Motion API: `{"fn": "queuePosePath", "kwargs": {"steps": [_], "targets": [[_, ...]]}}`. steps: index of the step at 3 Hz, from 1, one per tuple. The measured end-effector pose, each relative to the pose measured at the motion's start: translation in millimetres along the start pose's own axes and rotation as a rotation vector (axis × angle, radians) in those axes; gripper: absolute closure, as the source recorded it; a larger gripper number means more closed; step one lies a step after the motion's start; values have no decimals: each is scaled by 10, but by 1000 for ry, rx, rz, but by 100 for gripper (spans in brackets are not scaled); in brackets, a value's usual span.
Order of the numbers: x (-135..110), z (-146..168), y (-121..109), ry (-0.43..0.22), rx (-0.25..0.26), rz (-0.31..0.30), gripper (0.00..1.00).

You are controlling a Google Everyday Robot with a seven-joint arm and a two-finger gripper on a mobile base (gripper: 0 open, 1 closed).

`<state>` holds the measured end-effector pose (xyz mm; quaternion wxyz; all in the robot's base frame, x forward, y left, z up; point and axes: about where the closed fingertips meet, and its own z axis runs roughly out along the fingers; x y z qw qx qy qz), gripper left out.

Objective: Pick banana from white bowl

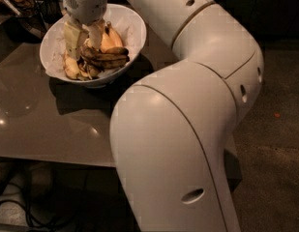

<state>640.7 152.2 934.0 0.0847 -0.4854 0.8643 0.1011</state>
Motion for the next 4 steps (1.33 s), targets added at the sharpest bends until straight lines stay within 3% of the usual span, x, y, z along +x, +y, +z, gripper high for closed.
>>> {"fn": "queuePosePath", "kwargs": {"steps": [3,4], "targets": [[46,136,-69,22,-16,6,48],[36,188,-61,28,-18,-4,66]]}}
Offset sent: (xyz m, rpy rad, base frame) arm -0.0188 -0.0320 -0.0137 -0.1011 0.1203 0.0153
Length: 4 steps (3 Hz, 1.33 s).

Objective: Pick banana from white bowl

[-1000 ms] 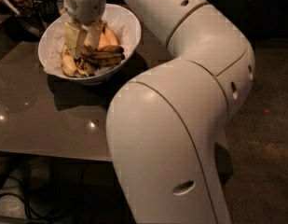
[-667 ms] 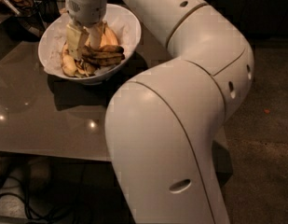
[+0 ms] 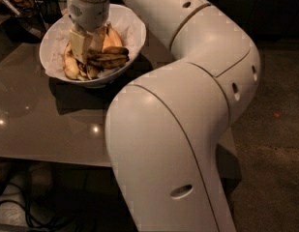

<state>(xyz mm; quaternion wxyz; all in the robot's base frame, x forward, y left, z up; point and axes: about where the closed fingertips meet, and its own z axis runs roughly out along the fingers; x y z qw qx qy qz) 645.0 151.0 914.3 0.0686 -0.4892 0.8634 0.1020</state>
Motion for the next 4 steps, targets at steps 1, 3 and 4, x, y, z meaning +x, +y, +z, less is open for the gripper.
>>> {"fn": "queuePosePath", "kwargs": {"steps": [1,3,4], "targets": [[0,0,0,0,0,0,88],[0,-126,33,-36,17,-33,100],[133,-402,117,-42,75,-65,100]]}}
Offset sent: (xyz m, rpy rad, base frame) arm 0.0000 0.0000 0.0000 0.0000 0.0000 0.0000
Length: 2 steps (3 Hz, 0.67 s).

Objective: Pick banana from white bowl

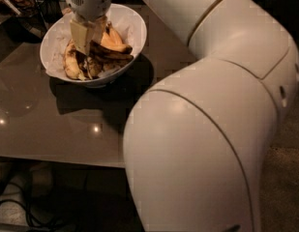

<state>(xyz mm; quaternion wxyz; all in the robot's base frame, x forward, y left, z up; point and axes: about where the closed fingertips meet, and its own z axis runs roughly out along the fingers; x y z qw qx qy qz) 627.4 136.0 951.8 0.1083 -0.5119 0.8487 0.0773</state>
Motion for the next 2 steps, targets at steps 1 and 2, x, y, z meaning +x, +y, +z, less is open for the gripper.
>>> {"fn": "queuePosePath", "kwargs": {"steps": [1,2], "targets": [[47,-374,122,1,102,-42,100],[-15,-415,87,-31,123,-42,100]]}}
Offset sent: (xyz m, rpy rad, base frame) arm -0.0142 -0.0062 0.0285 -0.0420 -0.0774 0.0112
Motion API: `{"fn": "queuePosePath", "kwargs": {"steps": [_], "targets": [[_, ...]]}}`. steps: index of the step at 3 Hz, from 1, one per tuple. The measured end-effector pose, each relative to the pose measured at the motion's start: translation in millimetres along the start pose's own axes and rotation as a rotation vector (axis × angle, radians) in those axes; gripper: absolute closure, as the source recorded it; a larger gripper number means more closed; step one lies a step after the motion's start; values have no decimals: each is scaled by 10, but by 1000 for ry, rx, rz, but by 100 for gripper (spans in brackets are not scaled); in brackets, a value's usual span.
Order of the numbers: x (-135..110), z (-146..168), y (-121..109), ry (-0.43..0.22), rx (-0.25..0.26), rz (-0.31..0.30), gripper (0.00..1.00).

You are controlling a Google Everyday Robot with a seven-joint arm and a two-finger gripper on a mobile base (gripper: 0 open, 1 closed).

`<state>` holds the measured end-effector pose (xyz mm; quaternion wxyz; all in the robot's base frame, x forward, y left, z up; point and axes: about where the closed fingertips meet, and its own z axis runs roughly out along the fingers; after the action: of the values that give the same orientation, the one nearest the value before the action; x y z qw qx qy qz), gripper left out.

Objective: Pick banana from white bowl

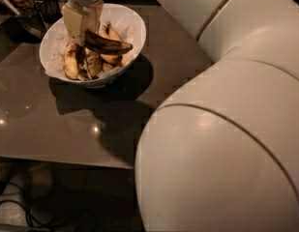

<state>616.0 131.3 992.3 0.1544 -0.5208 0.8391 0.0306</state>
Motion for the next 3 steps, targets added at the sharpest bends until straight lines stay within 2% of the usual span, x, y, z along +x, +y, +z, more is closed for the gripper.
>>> {"fn": "queuePosePath", "kwargs": {"steps": [1,3], "targets": [[55,-129,19,-1,17,9,100],[349,-265,288,27,-21,42,100]]}}
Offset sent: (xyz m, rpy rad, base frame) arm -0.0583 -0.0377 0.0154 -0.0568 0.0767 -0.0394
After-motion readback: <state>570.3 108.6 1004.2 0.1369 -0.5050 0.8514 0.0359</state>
